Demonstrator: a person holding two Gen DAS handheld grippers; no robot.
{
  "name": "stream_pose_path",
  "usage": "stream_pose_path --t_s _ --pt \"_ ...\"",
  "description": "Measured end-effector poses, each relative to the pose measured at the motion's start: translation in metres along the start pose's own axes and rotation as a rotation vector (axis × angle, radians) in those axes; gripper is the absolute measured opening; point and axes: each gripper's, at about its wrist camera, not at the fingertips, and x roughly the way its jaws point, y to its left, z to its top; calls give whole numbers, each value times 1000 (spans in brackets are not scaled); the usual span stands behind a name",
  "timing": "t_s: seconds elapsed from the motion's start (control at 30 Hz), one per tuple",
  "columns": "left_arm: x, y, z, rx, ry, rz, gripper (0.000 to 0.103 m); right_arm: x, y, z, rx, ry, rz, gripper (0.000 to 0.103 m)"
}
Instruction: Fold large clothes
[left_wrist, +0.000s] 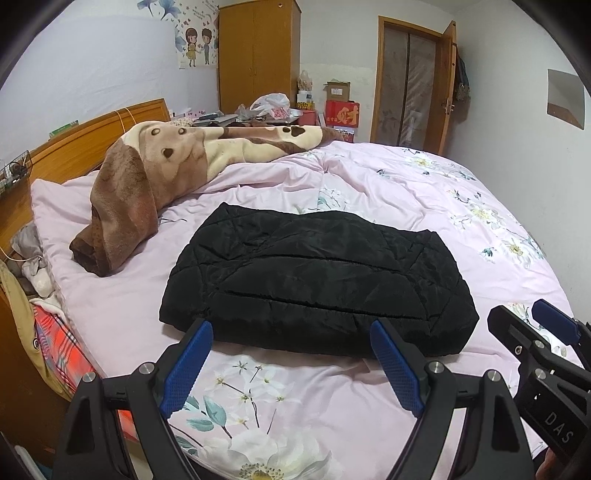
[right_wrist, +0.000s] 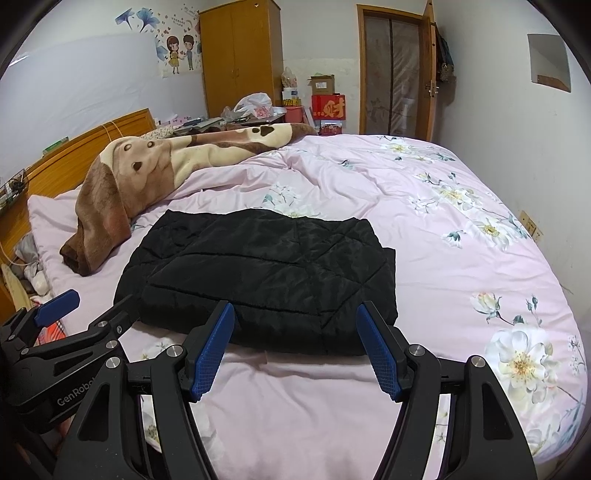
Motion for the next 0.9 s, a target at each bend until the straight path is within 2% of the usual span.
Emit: stream_pose_path --t_s 0.9 --pt "2 -3 -4 -9 5 23 87 2 -4 -4 7 7 -3 69"
